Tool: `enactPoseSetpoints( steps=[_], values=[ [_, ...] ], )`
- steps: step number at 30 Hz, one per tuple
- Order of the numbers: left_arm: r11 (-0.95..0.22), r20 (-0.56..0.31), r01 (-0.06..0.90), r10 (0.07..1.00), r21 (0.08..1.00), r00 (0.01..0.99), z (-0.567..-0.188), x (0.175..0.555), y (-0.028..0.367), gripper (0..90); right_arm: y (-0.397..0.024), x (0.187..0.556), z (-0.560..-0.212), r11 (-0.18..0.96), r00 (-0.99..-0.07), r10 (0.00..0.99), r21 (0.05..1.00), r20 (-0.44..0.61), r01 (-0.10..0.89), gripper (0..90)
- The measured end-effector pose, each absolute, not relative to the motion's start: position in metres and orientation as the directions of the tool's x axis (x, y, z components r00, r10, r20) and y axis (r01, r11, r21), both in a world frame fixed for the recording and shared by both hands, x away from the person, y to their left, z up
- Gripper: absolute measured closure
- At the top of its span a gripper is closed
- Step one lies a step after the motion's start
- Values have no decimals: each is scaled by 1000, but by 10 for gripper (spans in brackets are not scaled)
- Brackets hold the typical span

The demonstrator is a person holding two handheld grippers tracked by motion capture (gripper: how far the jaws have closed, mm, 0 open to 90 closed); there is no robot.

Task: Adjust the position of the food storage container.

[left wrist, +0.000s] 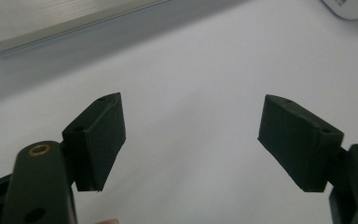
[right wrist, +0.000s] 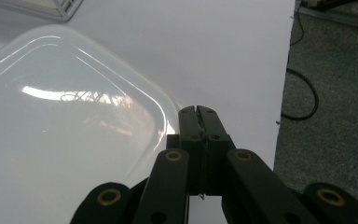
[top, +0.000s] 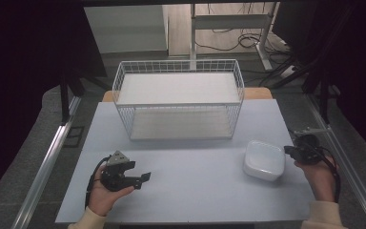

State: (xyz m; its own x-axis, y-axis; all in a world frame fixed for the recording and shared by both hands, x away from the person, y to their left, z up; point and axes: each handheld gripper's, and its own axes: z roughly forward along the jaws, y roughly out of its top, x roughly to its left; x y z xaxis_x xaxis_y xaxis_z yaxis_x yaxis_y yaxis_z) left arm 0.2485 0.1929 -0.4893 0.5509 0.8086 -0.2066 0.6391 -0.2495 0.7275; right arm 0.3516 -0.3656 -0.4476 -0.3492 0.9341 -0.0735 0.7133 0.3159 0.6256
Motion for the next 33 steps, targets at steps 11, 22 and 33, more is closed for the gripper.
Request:
enactPoseSetpoints(
  steps=[11, 22, 33],
  values=[
    [-257, -202, 638, 807, 726, 555, -490, 249, 191, 226, -374, 354, -454, 295, -367, 930, 631, -17, 717, 893],
    [-254, -202, 638, 809, 727, 552, -490, 248, 194, 226, -348, 343, -452, 354, -464, 885, 599, 35, 719, 893],
    [-254, -200, 633, 807, 731, 555, -488, 247, 194, 226, -309, 314, -455, 408, -542, 837, 575, 75, 709, 893]
  ],
)
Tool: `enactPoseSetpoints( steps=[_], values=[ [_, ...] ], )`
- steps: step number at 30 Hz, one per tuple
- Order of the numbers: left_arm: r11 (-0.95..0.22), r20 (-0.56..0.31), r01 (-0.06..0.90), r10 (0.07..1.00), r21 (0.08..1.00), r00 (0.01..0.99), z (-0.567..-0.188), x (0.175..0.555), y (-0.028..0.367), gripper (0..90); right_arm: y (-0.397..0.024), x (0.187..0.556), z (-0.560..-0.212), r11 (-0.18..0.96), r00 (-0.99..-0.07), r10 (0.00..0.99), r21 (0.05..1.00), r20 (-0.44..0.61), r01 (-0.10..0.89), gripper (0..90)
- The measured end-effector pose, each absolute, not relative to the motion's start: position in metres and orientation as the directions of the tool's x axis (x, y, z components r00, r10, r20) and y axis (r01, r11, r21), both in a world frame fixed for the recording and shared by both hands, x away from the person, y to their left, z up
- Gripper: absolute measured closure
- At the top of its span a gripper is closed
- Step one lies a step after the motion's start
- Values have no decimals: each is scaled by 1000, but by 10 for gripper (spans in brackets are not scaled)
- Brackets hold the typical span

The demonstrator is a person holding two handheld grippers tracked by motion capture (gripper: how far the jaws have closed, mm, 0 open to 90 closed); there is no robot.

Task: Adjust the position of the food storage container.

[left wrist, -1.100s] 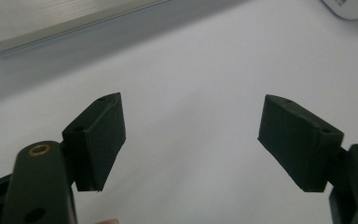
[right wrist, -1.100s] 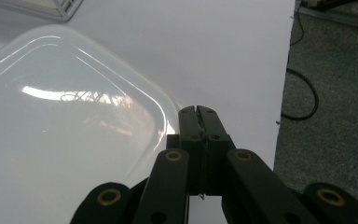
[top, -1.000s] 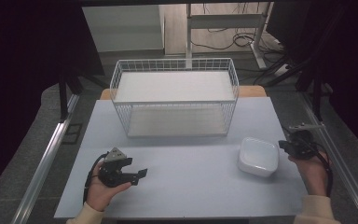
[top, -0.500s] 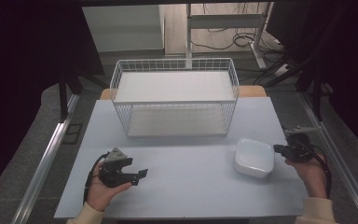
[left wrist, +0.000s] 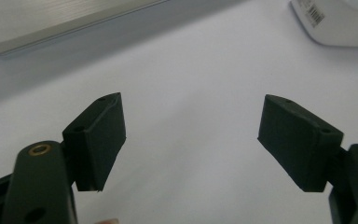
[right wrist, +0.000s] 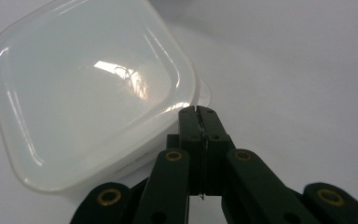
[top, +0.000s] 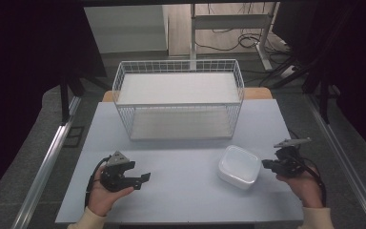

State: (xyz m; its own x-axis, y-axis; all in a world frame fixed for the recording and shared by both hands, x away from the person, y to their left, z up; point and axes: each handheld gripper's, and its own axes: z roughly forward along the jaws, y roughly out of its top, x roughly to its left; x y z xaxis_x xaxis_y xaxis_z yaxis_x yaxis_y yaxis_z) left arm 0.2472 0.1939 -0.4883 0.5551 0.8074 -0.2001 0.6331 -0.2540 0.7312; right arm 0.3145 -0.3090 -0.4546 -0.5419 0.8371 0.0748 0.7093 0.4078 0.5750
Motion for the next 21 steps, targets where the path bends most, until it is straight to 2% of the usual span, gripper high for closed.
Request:
enactPoseSetpoints(
  steps=[11, 21],
  values=[
    [-250, -200, 628, 807, 737, 556, -486, 246, 195, 227, -258, 297, -462, 497, -647, 756, 556, 99, 666, 892],
    [-248, -199, 625, 807, 740, 555, -485, 245, 195, 227, -259, 302, -470, 479, -629, 774, 578, 78, 660, 892]
  ],
)
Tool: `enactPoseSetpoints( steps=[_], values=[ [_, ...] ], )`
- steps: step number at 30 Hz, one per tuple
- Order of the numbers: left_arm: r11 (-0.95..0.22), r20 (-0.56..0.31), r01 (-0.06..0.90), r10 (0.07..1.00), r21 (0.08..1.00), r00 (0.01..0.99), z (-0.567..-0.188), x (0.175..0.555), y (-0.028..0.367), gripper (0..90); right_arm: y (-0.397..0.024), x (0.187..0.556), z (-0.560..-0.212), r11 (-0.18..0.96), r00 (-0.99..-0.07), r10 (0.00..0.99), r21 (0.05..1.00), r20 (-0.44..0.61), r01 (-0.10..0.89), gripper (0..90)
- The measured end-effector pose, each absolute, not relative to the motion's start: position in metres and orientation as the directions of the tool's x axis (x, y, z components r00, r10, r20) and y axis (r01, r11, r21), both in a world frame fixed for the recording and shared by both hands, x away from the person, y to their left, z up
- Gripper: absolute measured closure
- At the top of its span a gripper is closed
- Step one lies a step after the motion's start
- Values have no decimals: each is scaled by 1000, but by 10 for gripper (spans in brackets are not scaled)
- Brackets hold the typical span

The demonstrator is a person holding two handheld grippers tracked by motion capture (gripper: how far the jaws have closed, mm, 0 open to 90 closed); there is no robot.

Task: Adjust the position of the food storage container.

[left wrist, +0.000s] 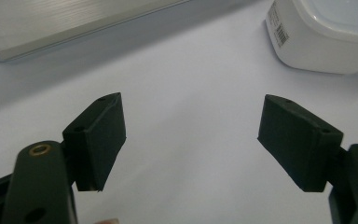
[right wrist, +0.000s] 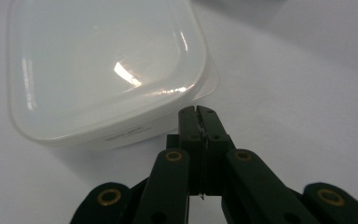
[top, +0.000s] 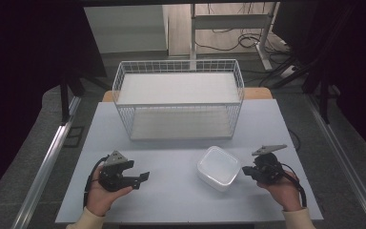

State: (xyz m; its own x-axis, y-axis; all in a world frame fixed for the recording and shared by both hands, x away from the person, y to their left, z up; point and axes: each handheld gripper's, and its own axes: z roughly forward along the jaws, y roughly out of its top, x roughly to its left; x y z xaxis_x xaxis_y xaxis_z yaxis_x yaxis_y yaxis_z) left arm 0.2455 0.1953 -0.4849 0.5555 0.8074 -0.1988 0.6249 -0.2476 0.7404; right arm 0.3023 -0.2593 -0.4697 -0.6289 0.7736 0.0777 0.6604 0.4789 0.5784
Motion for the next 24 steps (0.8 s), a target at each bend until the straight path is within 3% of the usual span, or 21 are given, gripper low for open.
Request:
enactPoseSetpoints(
  steps=[15, 24],
  values=[
    [-250, -200, 626, 805, 739, 558, -485, 246, 193, 226, -263, 321, -478, 444, -593, 804, 621, 42, 646, 892],
    [-249, -198, 625, 807, 740, 556, -485, 245, 193, 226, -256, 329, -475, 471, -634, 772, 633, 42, 615, 893]
  ],
)
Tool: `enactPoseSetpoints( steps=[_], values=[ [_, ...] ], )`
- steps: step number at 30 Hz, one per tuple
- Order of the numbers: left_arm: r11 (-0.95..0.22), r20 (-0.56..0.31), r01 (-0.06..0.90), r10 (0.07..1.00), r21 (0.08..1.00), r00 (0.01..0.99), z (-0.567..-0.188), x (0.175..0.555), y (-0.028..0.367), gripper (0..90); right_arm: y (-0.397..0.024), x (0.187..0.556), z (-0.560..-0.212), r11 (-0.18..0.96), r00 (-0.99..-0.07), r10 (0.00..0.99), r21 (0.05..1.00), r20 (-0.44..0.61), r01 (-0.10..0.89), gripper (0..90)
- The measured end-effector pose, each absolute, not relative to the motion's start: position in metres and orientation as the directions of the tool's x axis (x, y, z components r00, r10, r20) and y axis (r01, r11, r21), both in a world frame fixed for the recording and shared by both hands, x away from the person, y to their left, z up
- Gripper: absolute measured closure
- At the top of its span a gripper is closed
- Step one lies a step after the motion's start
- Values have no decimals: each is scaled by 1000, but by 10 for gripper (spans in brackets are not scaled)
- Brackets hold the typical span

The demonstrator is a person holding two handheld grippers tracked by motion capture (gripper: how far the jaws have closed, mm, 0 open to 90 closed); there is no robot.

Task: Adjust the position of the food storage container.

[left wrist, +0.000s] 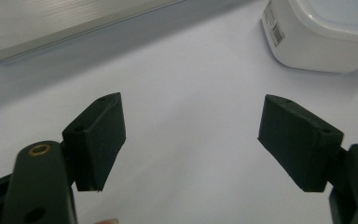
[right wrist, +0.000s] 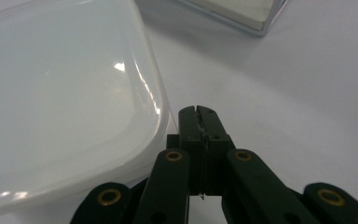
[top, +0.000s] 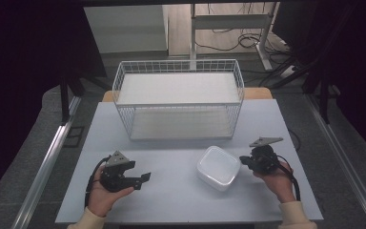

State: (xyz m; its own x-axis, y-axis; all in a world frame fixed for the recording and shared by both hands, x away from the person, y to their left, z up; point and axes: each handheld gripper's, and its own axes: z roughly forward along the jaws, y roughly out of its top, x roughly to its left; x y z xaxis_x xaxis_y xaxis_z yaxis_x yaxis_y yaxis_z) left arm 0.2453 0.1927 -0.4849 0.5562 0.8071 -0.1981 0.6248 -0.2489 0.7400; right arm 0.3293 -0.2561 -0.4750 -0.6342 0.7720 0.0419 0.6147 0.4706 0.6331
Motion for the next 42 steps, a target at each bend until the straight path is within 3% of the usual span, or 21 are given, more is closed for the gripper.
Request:
enactPoseSetpoints(
  steps=[15, 42],
  values=[
    [-239, -200, 628, 813, 741, 546, -484, 245, 197, 227, -207, 294, -479, 571, -732, 675, 566, 88, 594, 891],
    [-245, -200, 637, 815, 731, 544, -486, 246, 195, 228, -153, 284, -484, 625, -807, 588, 599, 61, 501, 891]
  ],
)
